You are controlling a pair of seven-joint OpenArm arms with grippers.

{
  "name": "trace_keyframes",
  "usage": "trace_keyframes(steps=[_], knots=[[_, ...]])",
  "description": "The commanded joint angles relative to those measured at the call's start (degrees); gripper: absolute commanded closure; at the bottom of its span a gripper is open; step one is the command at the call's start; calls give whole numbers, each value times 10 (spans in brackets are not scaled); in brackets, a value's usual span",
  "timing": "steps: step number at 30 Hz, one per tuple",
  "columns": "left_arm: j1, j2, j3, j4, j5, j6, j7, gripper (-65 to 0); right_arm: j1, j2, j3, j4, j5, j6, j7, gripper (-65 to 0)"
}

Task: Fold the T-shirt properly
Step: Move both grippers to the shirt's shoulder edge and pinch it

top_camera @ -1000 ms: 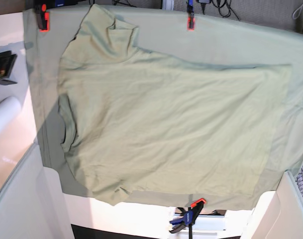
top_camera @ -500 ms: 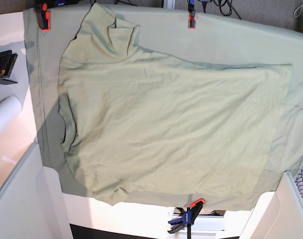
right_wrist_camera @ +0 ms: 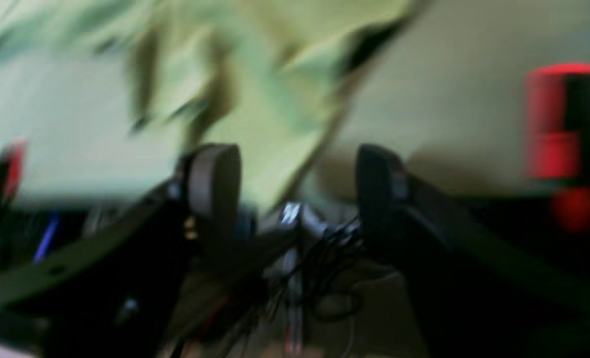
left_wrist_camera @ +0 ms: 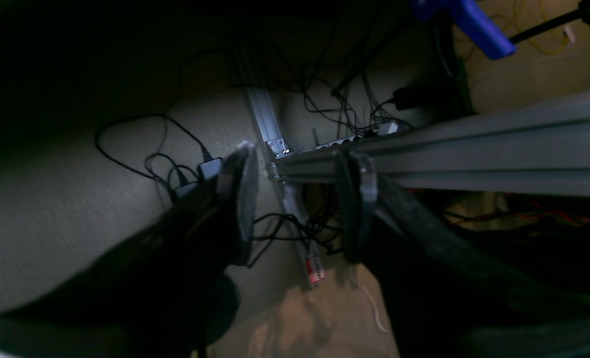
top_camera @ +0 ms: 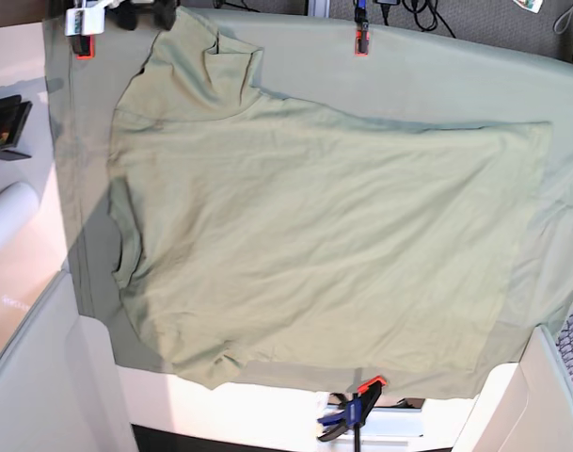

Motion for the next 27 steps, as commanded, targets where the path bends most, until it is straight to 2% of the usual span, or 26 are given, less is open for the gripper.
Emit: trace_keyframes(steps=[1, 6, 12, 16, 18, 27], knots=[[9, -4, -4, 7, -7, -9, -2, -288, 6, 0, 9, 8, 7, 2, 10, -375], [9, -5, -4, 7, -6, -9, -2, -288, 45, -7, 11, -14, -3, -4, 11, -375], [8, -12, -4, 7, -7, -9, -2, -288, 115, -7, 10, -124, -5, -9, 9, -375], [8, -11, -11, 8, -7, -9, -2, -288, 133, -11, 4, -155, 33, 19, -12, -373], [6, -11, -26, 8, -13, -9, -2, -288, 133, -16, -9, -154, 35, 23, -14, -373], [5, -23, -163, 72, -152, -9, 103, -288, 131, -55, -61, -154, 33, 28, -22, -373]])
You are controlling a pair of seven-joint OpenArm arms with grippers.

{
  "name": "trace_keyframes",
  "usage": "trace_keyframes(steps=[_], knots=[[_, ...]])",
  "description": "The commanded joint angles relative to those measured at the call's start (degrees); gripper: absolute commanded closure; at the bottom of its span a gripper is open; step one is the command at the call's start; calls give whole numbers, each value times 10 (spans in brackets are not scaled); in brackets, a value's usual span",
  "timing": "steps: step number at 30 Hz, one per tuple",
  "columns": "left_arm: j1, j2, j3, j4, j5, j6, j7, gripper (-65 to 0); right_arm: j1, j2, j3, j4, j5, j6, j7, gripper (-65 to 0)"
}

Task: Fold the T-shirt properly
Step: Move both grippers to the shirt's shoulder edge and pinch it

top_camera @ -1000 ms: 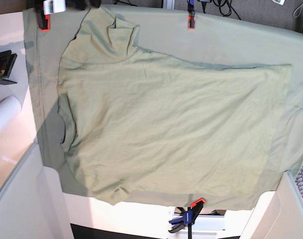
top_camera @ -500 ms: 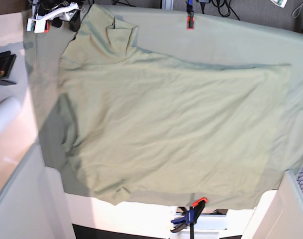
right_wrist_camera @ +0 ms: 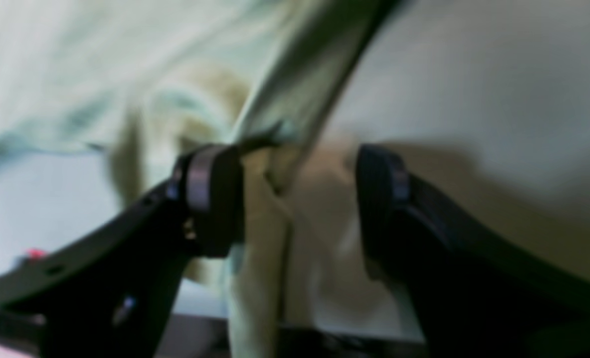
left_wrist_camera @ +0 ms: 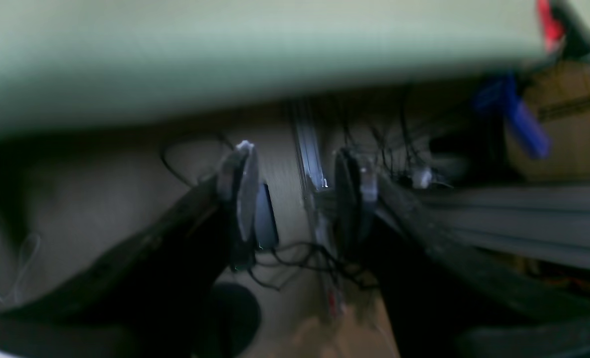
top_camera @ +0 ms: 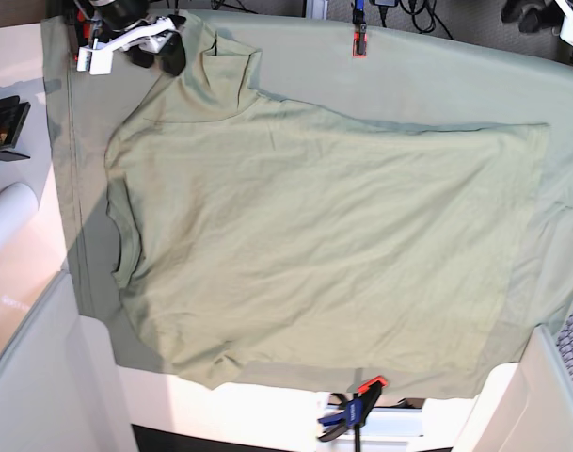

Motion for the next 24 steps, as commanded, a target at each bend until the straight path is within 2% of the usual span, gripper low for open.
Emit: trace_keyframes(steps=[1, 8, 15, 16, 18, 20, 24], knots=[[7, -15, -19, 19, -13, -9, 0, -288, -4, -2, -1, 5, 2, 7, -23, -373], [7, -59, -54, 49, -19, -9, 8, -288, -7, -12, -1, 6, 2, 8, -28, -373], [-28, -64, -54, 49, -13, -9, 12, -289, -7, -12, -1, 6, -3, 8, -18, -359], [-41, -64, -54, 49, -12, 7, 33, -301, -7, -12, -1, 6, -9, 8, -17, -337], [-72, -64, -53, 47, -14, 54, 63, -369, -6, -12, -1, 6, -17, 8, -16, -295], [-103, -66, -53, 40, -13, 61, 66, -404, -6, -12, -1, 6, -18, 8, -15, -289], [-163, -82, -39, -4, -9, 83, 75, -404, -6, -12, -1, 6, -27, 8, -14, -290]])
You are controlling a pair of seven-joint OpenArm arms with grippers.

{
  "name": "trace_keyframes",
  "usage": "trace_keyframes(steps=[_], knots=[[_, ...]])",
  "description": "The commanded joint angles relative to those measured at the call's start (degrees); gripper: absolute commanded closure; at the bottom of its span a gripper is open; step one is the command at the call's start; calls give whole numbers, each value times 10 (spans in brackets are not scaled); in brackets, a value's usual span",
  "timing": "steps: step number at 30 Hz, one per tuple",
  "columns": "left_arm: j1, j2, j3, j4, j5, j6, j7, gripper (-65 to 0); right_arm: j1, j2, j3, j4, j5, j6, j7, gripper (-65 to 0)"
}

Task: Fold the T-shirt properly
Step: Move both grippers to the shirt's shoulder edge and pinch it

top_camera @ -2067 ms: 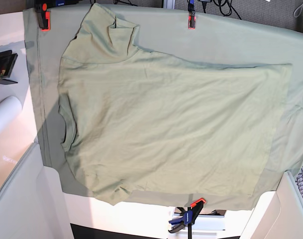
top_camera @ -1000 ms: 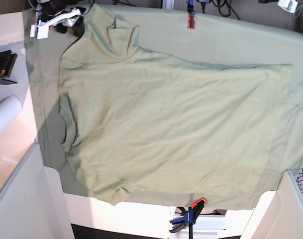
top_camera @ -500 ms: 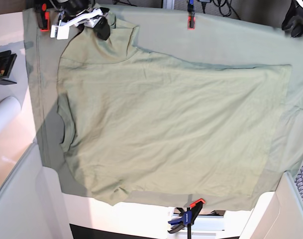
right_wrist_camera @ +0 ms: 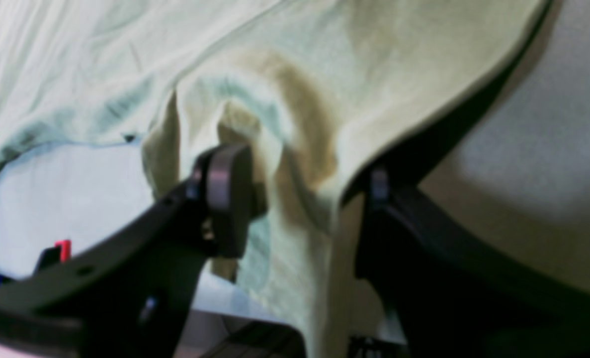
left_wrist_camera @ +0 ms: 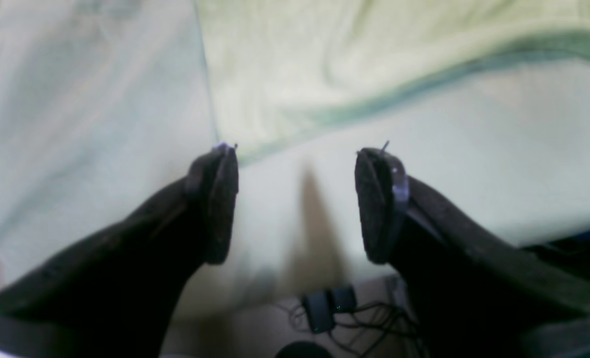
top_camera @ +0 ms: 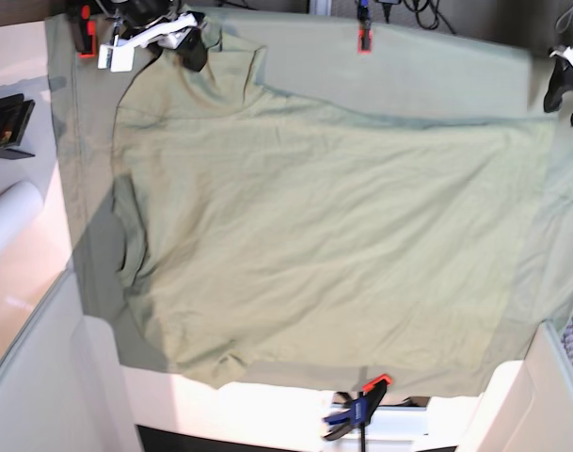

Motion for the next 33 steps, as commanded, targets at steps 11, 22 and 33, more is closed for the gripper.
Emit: trace_keyframes(steps=[11, 22, 33], knots=[[-142, -22, 75, -186, -16, 4, 7, -404, -5, 1, 0, 4, -9, -2, -9, -290], [-153, -7, 160, -186, -24, -29, 15, -404, -5, 1, 0, 4, -9, -2, -9, -290], [-154, 2, 184, -186, 69, -30, -60, 0, -3, 1, 0, 4, -25, 12, 7, 0]])
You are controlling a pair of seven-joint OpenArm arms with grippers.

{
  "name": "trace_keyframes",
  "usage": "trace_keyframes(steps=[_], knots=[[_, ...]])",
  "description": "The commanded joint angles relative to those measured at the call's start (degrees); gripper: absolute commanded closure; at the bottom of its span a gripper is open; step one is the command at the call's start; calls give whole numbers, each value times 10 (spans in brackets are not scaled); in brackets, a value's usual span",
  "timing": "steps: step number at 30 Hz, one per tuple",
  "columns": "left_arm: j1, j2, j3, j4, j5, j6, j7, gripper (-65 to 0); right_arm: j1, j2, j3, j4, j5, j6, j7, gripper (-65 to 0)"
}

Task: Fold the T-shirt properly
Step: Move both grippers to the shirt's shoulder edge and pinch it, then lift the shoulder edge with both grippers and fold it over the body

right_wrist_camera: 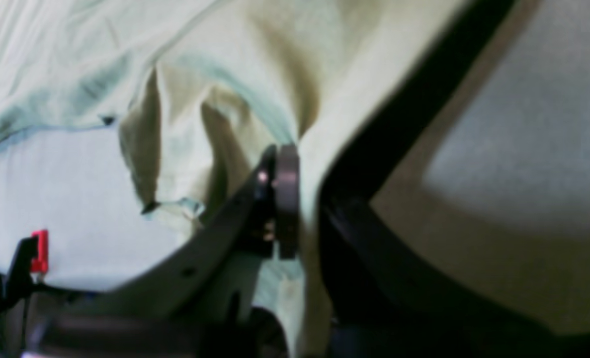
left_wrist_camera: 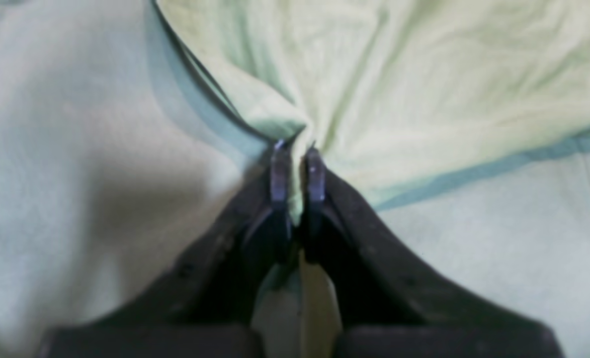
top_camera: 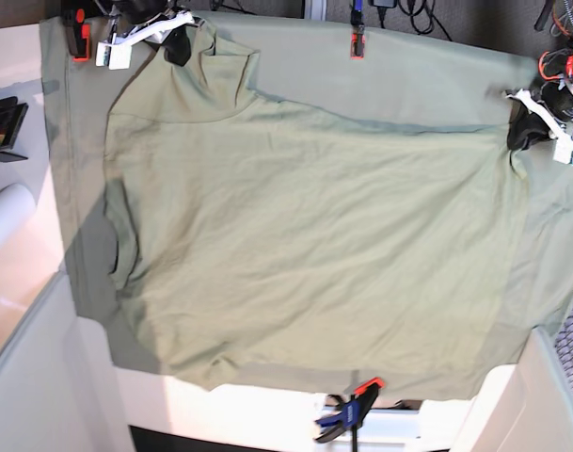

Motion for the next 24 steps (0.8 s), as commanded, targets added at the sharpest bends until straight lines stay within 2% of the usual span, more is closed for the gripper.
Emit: trace_keyframes(steps=[1, 5, 6, 7, 8, 12, 15, 17, 20, 24], knots=[[3, -8, 0, 3, 28, -7, 6, 0, -2, 2, 0, 6, -1, 5, -4, 0], [3, -20, -1, 3, 54, -7, 8, 0, -3, 2, 5, 7, -1, 5, -13, 0], [3, -27, -1, 3, 54, -23, 9, 0, -3, 2, 10, 7, 0, 5, -20, 0], [5, -34, -3, 3, 54, -56, 9, 0, -5, 2, 15, 9, 5, 5, -23, 0], [7, -39, -10, 3, 54, -68, 10, 0, -11, 2, 22, 12, 13, 5, -24, 0], [24, -45, -75, 7, 8, -68, 12, 0, -41, 2, 55, 43, 50, 9, -27, 0], [33, -50, -130, 10, -38, -68, 21, 0, -55, 2, 76, 81, 51, 9, -28, 0], [33, -58, -139, 14, -64, -68, 32, 0, -55, 2, 85, 104, 51, 9, -27, 0], [26, -61, -139, 26, -67, -68, 31, 0, -29, 5, 90, 119, 51, 9, -19, 0], [-19, -60, -135, 29, -46, -68, 29, 0, 48, 8, 90, 106, 28, 9, -11, 0]])
